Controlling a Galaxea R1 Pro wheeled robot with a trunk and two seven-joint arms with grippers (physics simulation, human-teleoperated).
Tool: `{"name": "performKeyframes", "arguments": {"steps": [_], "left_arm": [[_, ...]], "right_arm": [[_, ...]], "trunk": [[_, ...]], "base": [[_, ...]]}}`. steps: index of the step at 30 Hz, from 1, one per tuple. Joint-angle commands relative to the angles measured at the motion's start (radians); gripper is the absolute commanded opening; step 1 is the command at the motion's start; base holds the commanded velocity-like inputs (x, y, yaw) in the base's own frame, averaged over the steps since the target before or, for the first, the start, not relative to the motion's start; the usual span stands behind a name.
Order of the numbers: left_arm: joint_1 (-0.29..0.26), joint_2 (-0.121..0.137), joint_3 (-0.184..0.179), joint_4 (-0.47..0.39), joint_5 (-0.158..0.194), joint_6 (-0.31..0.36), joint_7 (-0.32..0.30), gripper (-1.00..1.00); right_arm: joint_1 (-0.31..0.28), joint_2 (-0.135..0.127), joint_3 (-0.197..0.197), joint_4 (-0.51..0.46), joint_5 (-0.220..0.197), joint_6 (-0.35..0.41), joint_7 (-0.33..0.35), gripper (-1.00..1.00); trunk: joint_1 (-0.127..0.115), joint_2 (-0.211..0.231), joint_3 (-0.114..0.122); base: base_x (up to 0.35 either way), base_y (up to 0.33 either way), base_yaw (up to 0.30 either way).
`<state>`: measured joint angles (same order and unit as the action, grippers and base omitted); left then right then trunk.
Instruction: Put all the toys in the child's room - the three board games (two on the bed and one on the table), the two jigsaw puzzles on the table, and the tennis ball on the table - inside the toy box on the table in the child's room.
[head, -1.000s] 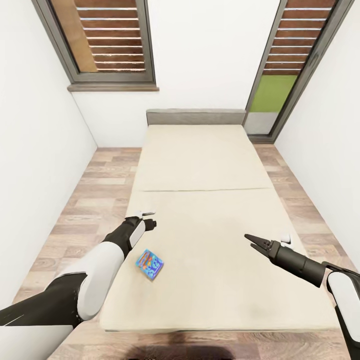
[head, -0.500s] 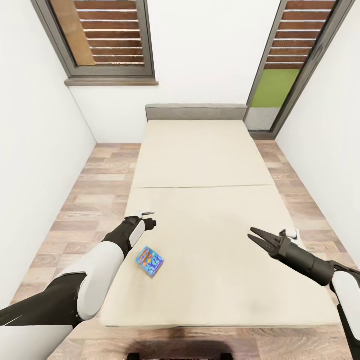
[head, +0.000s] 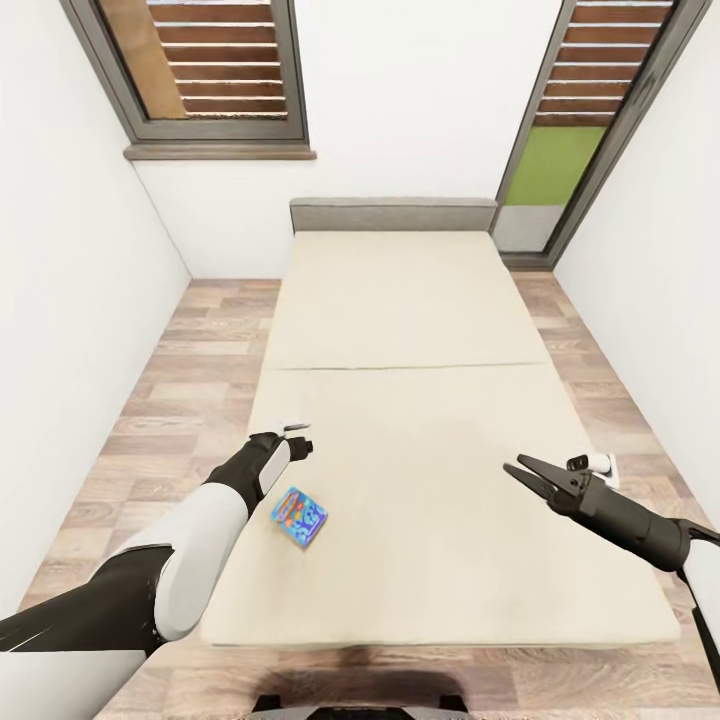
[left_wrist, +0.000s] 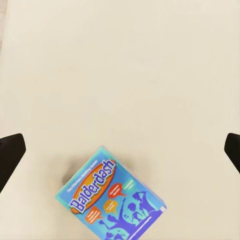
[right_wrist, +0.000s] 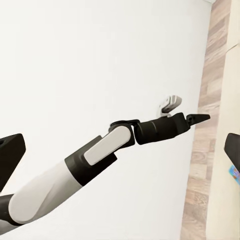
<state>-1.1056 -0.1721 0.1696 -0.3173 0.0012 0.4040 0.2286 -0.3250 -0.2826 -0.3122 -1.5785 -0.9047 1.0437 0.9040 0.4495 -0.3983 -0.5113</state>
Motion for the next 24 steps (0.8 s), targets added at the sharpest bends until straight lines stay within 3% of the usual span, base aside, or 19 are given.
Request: {"name": "performKeyframes", "arguments": {"steps": [1, 24], "left_arm": [[0.000, -0.001, 0.003, -0.002, 0.000, 0.005, 0.003, 1.00], [0.000, 0.000, -0.001, -0.002, 0.000, 0.002, 0.004, 1.00]], "right_arm": [[-0.001, 0.000, -0.001, 0.000, 0.004, 0.004, 0.005, 1.00], [-0.001, -0.001, 0.001, 0.003, 0.007, 0.004, 0.006, 1.00]], "trunk": [[0.000, -0.002, -0.003], [0.000, -0.002, -0.041]], "base": [[0.000, 0.000, 0.000], [0.000, 0.000, 0.000]]}}
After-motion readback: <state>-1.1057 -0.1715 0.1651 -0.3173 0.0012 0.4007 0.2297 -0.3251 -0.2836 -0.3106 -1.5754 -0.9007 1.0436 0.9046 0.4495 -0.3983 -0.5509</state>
